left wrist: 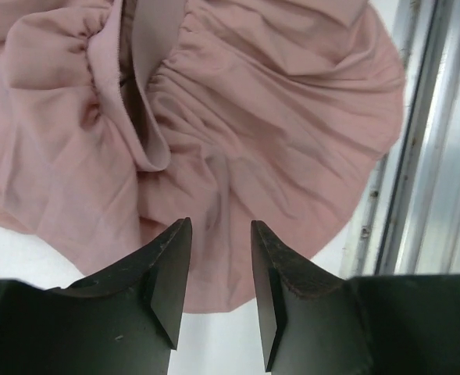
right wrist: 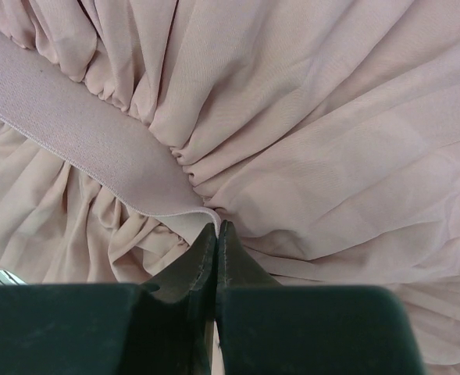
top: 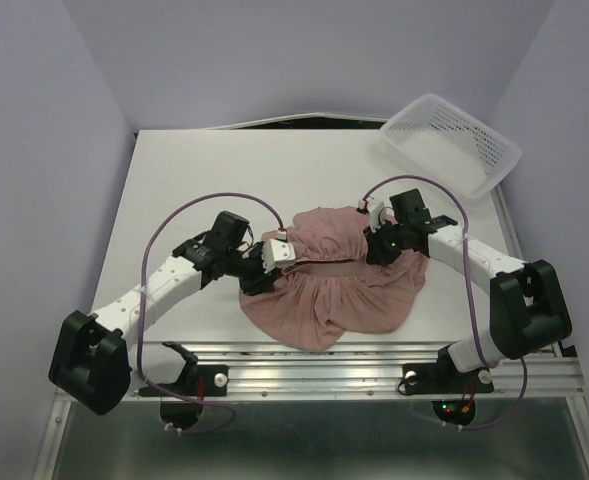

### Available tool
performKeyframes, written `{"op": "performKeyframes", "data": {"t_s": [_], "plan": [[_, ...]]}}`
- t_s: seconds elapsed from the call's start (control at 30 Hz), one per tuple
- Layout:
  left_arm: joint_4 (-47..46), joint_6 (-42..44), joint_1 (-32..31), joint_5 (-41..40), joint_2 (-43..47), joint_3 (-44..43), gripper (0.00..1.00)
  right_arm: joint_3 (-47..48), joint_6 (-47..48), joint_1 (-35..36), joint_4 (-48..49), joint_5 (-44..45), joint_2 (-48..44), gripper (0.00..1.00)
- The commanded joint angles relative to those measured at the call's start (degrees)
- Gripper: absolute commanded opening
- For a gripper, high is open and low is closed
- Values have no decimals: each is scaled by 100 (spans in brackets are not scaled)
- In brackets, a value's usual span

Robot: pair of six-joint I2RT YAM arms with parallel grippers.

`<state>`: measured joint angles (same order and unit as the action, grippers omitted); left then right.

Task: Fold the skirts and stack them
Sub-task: Flatten the skirt out

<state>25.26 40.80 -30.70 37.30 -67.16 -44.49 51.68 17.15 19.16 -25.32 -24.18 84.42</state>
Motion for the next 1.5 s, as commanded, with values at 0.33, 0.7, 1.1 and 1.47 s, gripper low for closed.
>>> {"op": "performKeyframes", "data": {"t_s": [0.33,0.7,1.1,1.47], "plan": [[-1743,-45,951,-162,-2063,-402,49,-237,438,-26,291,458,-136,1],[-682,384,1725,312,-1604,-588,51,-194,439,-26,212,301,-391,1],[-100,1131,49,-697,19,-763,56,-123,289,-26,168,19,-515,1],[-794,1264,-621,-1304,-939,-728,60,-88,333,-26,98,107,-550,1]]}}
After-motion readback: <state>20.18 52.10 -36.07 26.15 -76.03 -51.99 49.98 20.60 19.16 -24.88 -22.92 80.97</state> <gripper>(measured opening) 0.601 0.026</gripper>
